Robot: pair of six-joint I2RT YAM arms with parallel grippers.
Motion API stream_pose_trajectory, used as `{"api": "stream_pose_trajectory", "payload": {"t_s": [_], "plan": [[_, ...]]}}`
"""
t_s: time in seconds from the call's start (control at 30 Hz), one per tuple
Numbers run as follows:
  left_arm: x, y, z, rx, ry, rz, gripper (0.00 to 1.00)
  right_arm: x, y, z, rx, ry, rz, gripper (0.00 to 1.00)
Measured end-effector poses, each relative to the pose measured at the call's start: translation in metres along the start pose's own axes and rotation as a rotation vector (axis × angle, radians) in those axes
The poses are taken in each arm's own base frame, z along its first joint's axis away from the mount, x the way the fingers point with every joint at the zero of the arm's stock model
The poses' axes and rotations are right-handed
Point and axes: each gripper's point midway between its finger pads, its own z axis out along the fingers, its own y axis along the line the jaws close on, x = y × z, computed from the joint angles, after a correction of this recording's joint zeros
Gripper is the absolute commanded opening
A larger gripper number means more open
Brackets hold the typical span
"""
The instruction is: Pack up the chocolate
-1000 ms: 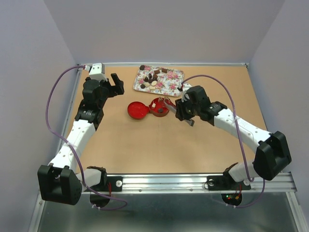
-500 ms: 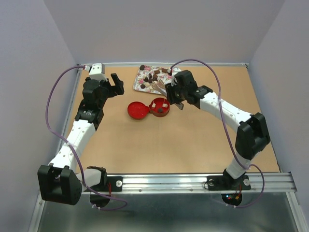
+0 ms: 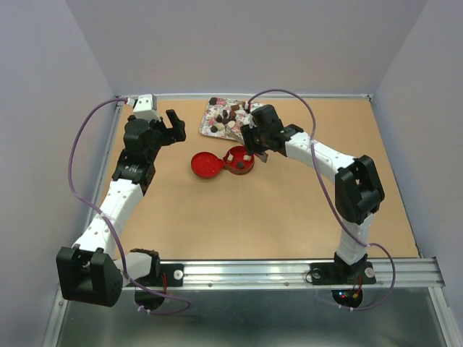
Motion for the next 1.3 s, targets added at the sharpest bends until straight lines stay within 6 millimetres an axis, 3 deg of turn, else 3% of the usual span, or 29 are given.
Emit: {"api": "stream_pose_trajectory", "payload": {"t_s": [0.47,0.93,1.3], "plan": [[-0.002,-0.001,0.0,0.003,-0.009,0.0,0.99,-0.008,0.0,0.03,0.023,0.004,0.001,0.54],[-0.006,-0.002,-0.001,0.007,-0.022,-0.001,0.99,0.006,-0.004,0.053,0.051,0.049,-0.002,0.54],[-0.007,-0.002,-0.001,0.008,-0.026,-0.001,0.99,0.001,0.003,0.054,0.073,0.052,-0.024,0.54]]}}
